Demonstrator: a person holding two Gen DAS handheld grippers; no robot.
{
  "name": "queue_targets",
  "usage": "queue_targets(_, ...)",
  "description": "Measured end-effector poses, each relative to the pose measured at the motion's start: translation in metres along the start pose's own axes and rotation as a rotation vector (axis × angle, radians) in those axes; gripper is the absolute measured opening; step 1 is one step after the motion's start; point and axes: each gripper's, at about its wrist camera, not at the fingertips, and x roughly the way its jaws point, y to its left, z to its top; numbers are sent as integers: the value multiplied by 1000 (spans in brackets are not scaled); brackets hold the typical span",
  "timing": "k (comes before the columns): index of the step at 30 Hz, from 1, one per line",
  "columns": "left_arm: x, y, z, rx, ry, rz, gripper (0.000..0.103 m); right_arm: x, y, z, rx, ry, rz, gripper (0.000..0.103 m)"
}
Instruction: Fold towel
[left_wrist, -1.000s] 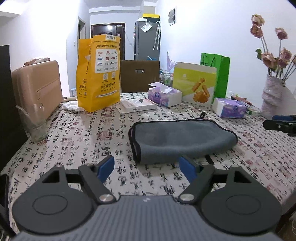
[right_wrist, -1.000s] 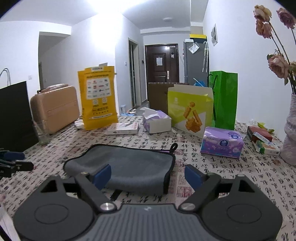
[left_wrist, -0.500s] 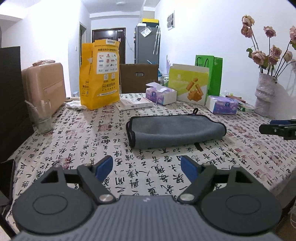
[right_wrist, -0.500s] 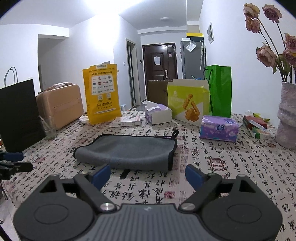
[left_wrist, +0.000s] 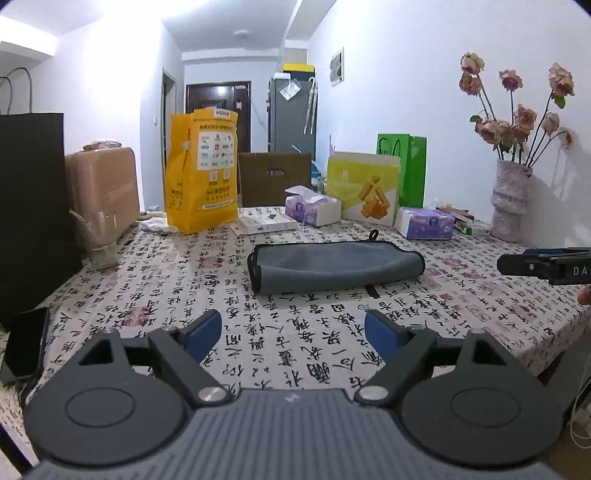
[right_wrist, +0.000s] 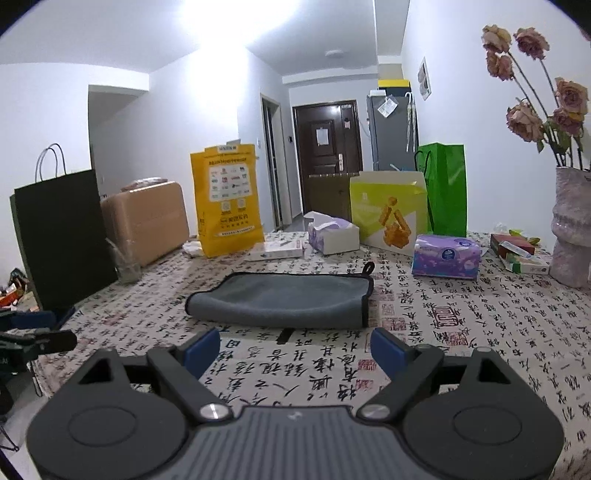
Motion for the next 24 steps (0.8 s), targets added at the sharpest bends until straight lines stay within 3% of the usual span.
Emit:
queue_targets(10, -37, -11, -28, 48, -103, 0, 98, -39, 28, -30, -14, -58, -12, 90)
queue_targets(15, -51, -13, -39, 32, -138, 8, 103, -50, 44, -48, -32, -82, 13, 98)
queue_targets(24, -70, -20, -60, 38, -169, 5, 103, -72, 67, -76, -45, -104, 41, 100)
